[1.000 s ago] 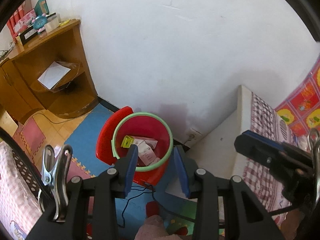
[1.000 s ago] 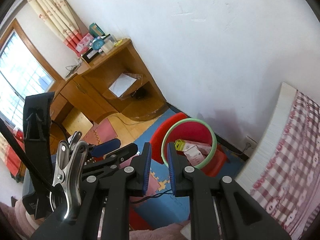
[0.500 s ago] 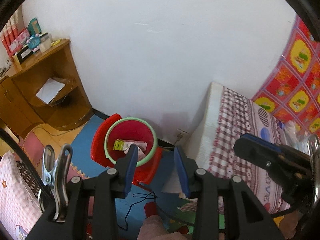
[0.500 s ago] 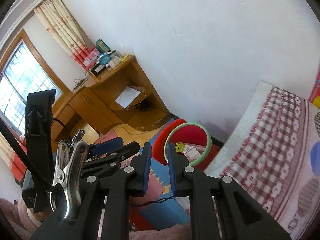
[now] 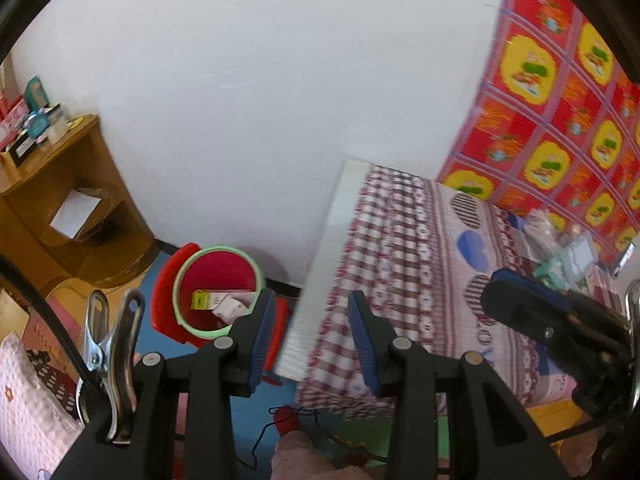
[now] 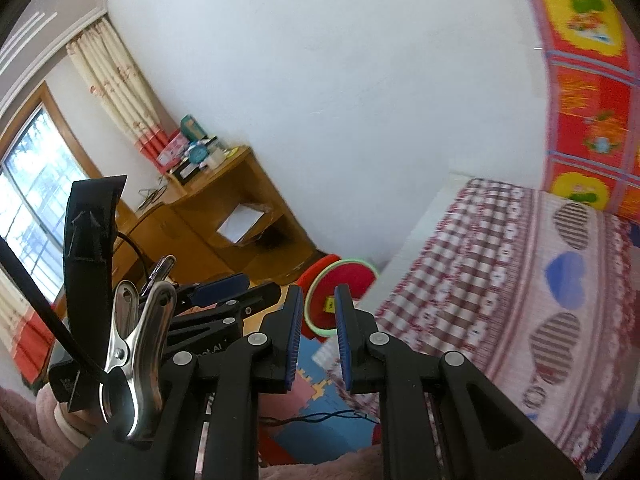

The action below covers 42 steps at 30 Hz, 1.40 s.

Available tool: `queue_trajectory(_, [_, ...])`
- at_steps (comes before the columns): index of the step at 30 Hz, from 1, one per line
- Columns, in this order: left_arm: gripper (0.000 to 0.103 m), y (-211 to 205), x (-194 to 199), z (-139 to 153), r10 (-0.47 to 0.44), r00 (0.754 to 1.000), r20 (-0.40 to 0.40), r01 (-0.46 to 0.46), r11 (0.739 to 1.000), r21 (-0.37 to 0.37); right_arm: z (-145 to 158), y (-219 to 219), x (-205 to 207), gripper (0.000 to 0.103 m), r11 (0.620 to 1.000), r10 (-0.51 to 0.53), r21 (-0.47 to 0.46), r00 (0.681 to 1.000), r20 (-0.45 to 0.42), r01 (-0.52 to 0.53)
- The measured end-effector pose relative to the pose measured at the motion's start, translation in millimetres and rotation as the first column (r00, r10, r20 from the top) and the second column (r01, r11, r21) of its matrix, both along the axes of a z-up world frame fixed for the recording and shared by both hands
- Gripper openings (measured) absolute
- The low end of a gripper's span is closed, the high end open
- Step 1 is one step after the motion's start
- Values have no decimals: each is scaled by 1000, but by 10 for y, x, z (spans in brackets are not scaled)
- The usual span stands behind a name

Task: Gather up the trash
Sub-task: 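Move both grippers from the bucket back to the trash pile on the bed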

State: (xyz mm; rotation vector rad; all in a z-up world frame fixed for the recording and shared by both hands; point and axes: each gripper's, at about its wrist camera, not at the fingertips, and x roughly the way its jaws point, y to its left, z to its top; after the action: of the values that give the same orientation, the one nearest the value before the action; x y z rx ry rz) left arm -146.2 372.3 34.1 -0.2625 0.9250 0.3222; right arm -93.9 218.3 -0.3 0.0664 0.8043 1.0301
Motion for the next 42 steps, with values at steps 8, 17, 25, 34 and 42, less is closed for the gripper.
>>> queue_trajectory(8, [39,-554,128,16,-86,996,9,86,996,-7,11,-602,-39,18,995,-96,7,995,1,96])
queue_trajectory(17, [39,-1180,310,-24,-181,983,19,182,983,-35,-24,-1287,-35,23,978,-208,-6,978,1,208])
queue_trajectory(25, [39,-1619,604,6,-300,954,15,300,953,-49,-61,-1807,38,23,948,-317,-27,948,-8,317])
queue_trajectory(34, [39,-1998,1024,-42,-459,888,31,460,884,-77,-143,-2242,245,23,880,-473,-46,881,-22,472])
queue_trajectory(42, [39,-2281,1275,-95,-544,839,14,543,835,-90,-239,-2623,338,23,803,-596,-59,801,-63,593])
